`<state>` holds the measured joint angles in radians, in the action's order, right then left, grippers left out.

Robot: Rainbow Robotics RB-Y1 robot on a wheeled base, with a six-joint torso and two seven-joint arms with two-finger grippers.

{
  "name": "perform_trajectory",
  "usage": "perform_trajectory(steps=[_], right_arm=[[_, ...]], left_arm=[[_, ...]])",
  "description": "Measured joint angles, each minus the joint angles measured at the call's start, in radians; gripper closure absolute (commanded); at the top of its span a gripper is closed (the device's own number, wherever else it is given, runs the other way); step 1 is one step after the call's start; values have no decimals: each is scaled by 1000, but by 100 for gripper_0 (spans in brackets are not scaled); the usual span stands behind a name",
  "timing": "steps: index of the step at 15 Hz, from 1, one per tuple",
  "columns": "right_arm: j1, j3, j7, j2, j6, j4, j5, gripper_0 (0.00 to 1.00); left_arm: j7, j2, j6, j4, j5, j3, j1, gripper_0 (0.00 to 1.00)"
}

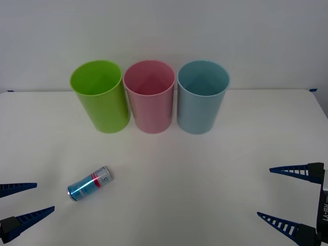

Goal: Put cans in the blue bin and PET bottles in the pink bin and trash in the green bin.

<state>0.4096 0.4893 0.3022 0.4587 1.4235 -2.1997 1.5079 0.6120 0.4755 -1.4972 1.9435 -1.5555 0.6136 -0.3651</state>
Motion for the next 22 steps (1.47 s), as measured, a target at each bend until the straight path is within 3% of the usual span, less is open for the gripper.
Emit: perform_trajectory(steps=[9,12,15,17,22], right_arm=[[0,0,0,0,0,0,0,0],[0,0,0,0,0,0,0,0],[0,0,0,0,0,0,0,0],[0,0,0,0,0,0,0,0],[0,0,0,0,0,0,0,0]], left_arm=[[0,0,0,0,0,0,0,0],[0,0,0,0,0,0,0,16],[-5,-13,9,-15,-15,-22,-26,16],[-2,19,43,-7,5,-54,-40,0],[-8,193,316,55,60,-203,-129,0]])
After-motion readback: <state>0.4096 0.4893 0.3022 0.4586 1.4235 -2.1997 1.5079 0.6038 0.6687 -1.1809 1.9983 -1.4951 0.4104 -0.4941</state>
